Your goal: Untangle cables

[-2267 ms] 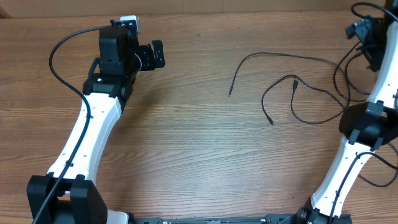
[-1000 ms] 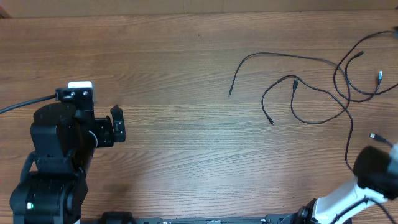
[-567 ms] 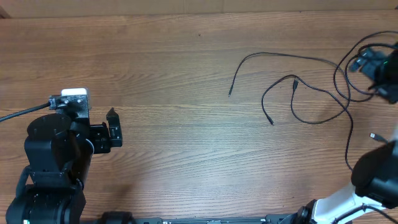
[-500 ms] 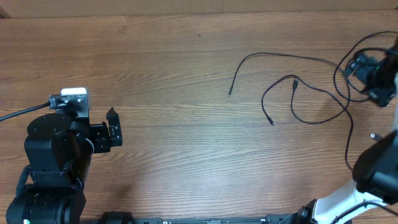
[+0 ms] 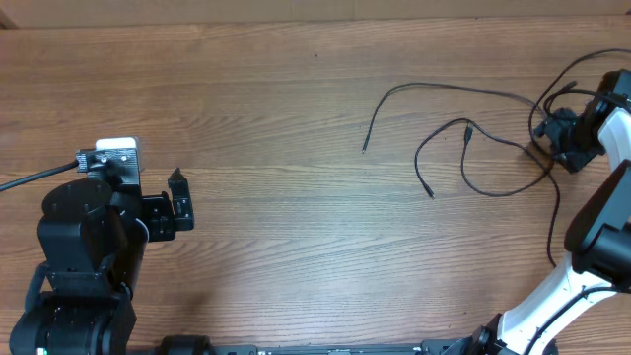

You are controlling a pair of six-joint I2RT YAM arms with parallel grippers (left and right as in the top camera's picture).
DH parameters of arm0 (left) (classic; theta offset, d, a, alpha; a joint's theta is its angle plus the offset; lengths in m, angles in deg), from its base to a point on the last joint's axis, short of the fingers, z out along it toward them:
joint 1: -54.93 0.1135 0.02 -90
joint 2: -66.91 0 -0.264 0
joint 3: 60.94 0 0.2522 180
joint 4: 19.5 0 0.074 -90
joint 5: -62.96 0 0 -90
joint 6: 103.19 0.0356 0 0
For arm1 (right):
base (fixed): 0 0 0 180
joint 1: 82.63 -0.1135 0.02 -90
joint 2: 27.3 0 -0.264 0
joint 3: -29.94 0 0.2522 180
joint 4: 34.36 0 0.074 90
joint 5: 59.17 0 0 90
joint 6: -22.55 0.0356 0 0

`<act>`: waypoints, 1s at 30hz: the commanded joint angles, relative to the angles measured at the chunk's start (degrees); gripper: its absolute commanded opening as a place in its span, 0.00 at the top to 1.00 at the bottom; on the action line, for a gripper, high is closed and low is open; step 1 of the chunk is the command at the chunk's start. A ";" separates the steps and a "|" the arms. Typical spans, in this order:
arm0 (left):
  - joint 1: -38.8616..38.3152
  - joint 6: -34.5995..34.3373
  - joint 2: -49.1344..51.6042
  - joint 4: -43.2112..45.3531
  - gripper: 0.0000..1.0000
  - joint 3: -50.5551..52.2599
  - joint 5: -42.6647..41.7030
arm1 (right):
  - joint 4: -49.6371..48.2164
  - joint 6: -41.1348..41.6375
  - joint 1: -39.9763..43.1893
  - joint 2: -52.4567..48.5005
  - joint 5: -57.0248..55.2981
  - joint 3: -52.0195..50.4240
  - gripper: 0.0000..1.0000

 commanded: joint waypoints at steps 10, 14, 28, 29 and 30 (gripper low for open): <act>-0.02 -1.09 -0.31 0.85 0.00 -0.17 -0.72 | 5.20 -5.84 0.00 -1.84 -10.16 1.01 0.39; -0.02 -1.44 -0.31 0.85 0.00 -0.17 -0.74 | 5.16 -5.79 -0.02 -4.50 -7.17 1.01 0.53; -0.02 -2.34 -0.31 5.46 0.00 -0.17 -0.72 | 3.61 2.40 -0.11 -10.27 -1.79 1.05 0.96; -0.02 -2.34 -0.31 5.44 0.00 -0.17 -0.72 | 3.65 3.74 -0.11 -10.16 -0.26 1.33 0.96; -0.02 -2.34 -0.31 5.42 0.00 -0.17 -0.72 | 3.72 5.20 -0.11 -9.99 1.79 1.95 0.96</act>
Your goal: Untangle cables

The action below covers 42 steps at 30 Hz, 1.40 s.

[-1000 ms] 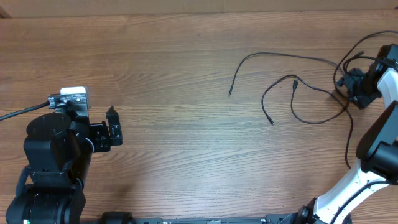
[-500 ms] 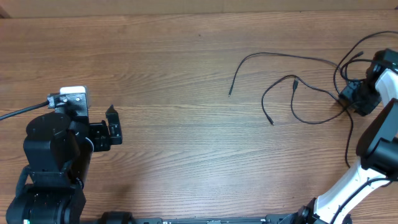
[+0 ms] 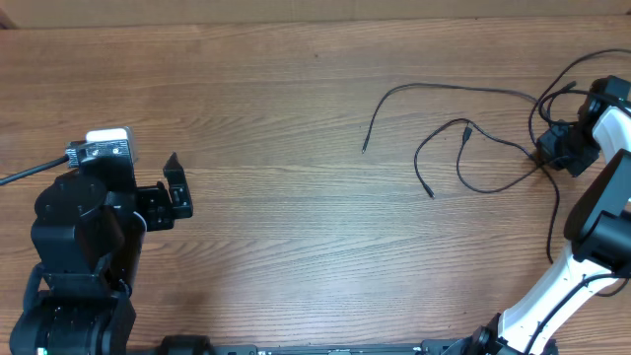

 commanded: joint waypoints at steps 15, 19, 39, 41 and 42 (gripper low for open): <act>-0.02 -0.83 -0.31 0.26 0.00 -0.17 -0.68 | -12.13 21.20 -4.96 2.97 32.61 34.38 0.96; -0.02 -0.83 -0.31 0.26 0.00 -0.17 -0.70 | -21.64 28.13 -9.79 1.03 28.20 34.36 0.96; -0.02 -0.83 -0.28 -0.63 0.00 -0.15 -0.72 | -25.99 33.18 -29.92 -20.72 4.94 34.25 0.96; -0.02 -0.85 -0.28 -0.55 0.01 -0.17 -0.72 | -25.38 33.16 -29.94 -21.94 4.87 34.25 0.92; -0.02 -0.83 -0.28 -0.37 0.00 -0.17 -0.70 | -24.79 33.16 -29.68 -22.25 4.87 34.25 0.87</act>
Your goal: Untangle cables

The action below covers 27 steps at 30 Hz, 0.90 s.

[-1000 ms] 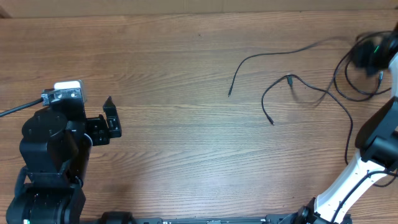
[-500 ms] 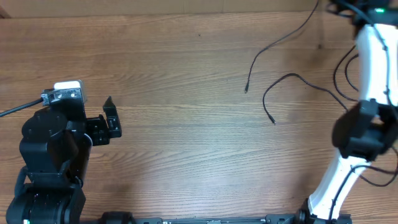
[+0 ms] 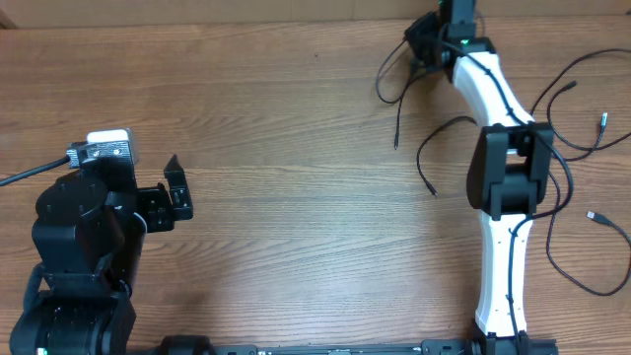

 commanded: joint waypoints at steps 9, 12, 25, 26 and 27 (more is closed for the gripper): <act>-0.02 -0.85 -0.28 3.19 0.00 -0.17 -0.72 | 13.35 -5.03 10.67 7.56 2.05 9.25 0.11; -0.02 -0.83 -0.28 4.02 0.00 -0.17 -0.70 | 29.99 -4.96 13.27 12.09 0.09 15.41 0.07; -0.02 -0.83 -0.28 3.98 0.00 -0.17 -0.70 | 58.03 14.36 -1.81 12.74 -14.10 7.61 0.00; -0.02 -0.85 -0.28 3.98 0.00 -0.17 -0.70 | 57.92 16.85 -2.84 12.63 -14.38 5.20 0.02; -0.02 -0.83 -0.28 3.96 0.01 -0.17 -0.70 | 57.77 19.87 -3.87 12.59 -14.38 2.34 0.03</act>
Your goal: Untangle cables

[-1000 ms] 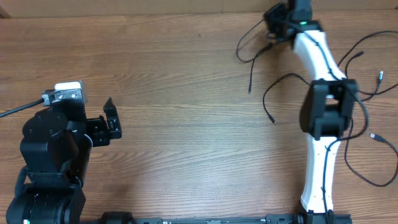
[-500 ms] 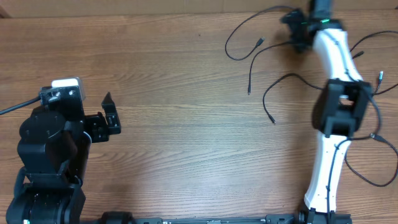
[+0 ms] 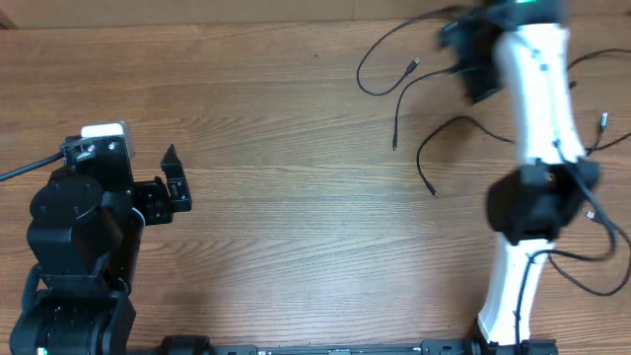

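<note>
Several thin black cables lie over the right half of the table. One loop [image 3: 370, 74] curls at the far middle and ends in a small plug [image 3: 412, 66]. A second strand [image 3: 396, 123] hangs down beside it, and a third [image 3: 426, 158] curves below. More cable with plugs [image 3: 603, 120] trails at the right edge. My right gripper [image 3: 471, 61] is a motion-blurred dark shape at the far side, close to the strands. Whether it holds one is hidden by the blur. My left gripper [image 3: 174, 179] stands open at the left, far from all cables.
The white right arm [image 3: 537, 108] stretches from the near edge up across the cables on the right. A slack loop of cable [image 3: 582, 281] lies near the right arm's base. The left arm's black body [image 3: 74, 237] fills the near left corner.
The right gripper has moved from the far edge down and to the right and is now blurred. The far loop now spreads further left, with a plug lying free. The left arm has barely shifted.
At first the right gripper was at the right edge on a knot of cables, with the strands bunched mid-right. It stayed there a second later. Then the arm was stretched to the far middle with plug ends strewn to the right. Now the strands lie more spread.
</note>
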You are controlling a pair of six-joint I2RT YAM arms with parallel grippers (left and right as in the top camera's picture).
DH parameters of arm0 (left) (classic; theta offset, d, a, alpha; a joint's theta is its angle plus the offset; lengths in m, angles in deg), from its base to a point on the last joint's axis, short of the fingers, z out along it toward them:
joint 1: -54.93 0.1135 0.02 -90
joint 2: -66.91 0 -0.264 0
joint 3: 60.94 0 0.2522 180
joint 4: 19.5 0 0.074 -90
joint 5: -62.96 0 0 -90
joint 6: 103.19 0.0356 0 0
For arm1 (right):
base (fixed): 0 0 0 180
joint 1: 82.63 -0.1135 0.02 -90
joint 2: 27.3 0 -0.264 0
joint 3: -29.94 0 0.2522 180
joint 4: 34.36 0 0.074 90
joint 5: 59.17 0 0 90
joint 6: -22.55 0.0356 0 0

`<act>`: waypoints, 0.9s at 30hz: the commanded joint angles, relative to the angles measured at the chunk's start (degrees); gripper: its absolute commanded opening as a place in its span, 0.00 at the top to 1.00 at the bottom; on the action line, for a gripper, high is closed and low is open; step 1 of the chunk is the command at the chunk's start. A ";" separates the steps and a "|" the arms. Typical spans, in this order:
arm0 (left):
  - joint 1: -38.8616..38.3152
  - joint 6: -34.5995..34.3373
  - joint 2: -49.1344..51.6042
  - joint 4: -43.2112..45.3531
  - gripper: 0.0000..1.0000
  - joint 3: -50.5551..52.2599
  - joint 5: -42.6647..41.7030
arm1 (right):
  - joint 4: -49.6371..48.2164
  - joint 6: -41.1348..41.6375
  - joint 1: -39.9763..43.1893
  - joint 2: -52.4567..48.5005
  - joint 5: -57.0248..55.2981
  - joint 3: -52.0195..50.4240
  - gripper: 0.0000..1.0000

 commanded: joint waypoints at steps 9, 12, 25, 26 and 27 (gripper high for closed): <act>-0.02 -0.81 -0.20 0.33 0.00 -0.17 -0.70 | -8.11 10.97 -3.65 -2.43 -4.57 -20.70 0.06; -0.02 -0.81 0.24 0.26 0.00 -0.17 -0.70 | -12.22 7.45 -2.80 -2.43 -6.67 -22.25 0.09; -0.02 -0.83 1.97 -1.22 0.00 -0.15 -0.74 | -17.46 0.48 1.62 -2.86 -2.93 -30.71 0.96; -0.02 -0.83 1.97 -1.25 0.00 -0.15 -0.74 | -15.45 0.50 2.27 -2.54 -2.95 -29.86 0.96; -0.02 -0.83 1.97 -1.25 0.00 -0.15 -0.72 | -13.11 0.48 3.13 -1.99 -2.95 -28.57 0.96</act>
